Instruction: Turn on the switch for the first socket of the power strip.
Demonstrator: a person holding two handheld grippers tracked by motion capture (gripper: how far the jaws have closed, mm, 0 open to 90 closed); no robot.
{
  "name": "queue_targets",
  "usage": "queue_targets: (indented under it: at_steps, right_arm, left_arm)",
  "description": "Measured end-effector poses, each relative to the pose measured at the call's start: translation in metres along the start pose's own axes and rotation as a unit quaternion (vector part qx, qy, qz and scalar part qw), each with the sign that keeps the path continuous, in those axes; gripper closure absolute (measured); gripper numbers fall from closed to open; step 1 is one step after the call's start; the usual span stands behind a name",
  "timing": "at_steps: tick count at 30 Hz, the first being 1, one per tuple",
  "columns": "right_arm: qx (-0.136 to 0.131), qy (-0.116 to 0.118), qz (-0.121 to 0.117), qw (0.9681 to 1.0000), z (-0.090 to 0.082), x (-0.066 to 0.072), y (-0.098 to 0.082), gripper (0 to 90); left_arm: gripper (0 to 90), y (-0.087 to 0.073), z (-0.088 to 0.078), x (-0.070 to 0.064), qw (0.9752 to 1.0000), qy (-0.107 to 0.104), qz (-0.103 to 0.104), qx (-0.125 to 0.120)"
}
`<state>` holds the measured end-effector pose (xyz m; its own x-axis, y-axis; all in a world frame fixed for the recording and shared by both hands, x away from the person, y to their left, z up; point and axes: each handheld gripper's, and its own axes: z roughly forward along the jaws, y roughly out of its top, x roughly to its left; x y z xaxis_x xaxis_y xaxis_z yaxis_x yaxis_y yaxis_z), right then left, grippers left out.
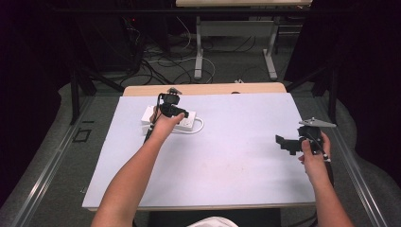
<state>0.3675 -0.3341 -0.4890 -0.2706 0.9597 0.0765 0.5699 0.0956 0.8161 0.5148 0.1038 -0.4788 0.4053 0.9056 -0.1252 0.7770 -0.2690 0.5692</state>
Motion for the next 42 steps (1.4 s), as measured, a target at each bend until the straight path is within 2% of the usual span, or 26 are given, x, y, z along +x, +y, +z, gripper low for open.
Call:
queue_targets:
  at_steps: [7, 10, 13, 15, 18, 22, 24, 28, 30, 35, 38, 40, 42]
  right_arm:
    - [0.000, -0.001, 0.003, 1.0000, -0.001, 0.000, 0.000, 0.0]
    - [-0.001, -0.002, 0.001, 1.0000, -0.001, 0.000, 0.000, 0.0]
    - [0.000, -0.005, -0.002, 1.0000, -0.001, 0.000, 0.000, 0.0]
    - [0.000, -0.005, -0.002, 1.0000, -0.001, 0.000, 0.001, 0.0]
    - [-0.001, -0.004, -0.001, 1.0000, -0.002, 0.000, 0.001, 0.0]
    - [-0.001, -0.005, -0.003, 1.0000, -0.001, 0.000, 0.001, 0.0]
    - [-0.003, -0.006, -0.001, 1.0000, -0.001, 0.001, 0.000, 0.0]
    - [-0.002, -0.006, -0.001, 1.0000, 0.000, 0.002, 0.000, 0.0]
    - [-0.002, -0.006, -0.003, 1.0000, 0.000, 0.001, 0.000, 0.0]
    - [-0.001, -0.003, -0.001, 1.0000, -0.001, 0.002, 0.000, 0.0]
    - [-0.004, -0.006, 0.000, 1.0000, 0.000, 0.002, 0.000, 0.0]
    - [0.001, -0.002, -0.001, 1.0000, -0.001, 0.002, 0.000, 0.0]
    - [0.002, -0.002, 0.000, 1.0000, 0.000, 0.002, 0.000, 0.0]
  left_arm:
    - [44.7, -0.001, -0.014, -0.005, 0.9992, -0.009, 0.029, -0.028]
    - [44.6, -0.002, -0.021, -0.007, 0.9986, -0.018, 0.032, -0.039]
    - [46.7, -0.004, -0.026, -0.010, 0.9981, -0.031, 0.027, -0.045]
    - [47.3, -0.005, -0.030, -0.013, 0.9973, -0.044, 0.030, -0.050]
    - [46.7, -0.007, -0.034, -0.016, 0.9963, -0.052, 0.042, -0.055]
    - [45.1, -0.010, -0.042, -0.021, 0.9943, -0.070, 0.043, -0.067]
    - [43.4, -0.012, -0.046, -0.024, 0.9936, -0.071, 0.049, -0.073]
    - [36.7, -0.016, -0.053, -0.026, 0.9928, -0.080, 0.046, -0.076]
    - [31.0, -0.018, -0.056, -0.026, 0.9925, -0.086, 0.038, -0.079]
    - [15.3, -0.021, -0.062, -0.024, 0.9916, -0.096, 0.035, -0.079]
    - [9.9, -0.025, -0.064, -0.023, 0.9914, -0.103, 0.020, -0.078]
    - [1.3, -0.027, -0.066, -0.021, 0.9916, -0.102, 0.028, -0.074]
    - [0.1, -0.029, -0.068, -0.019, 0.9919, -0.100, 0.028, -0.073]
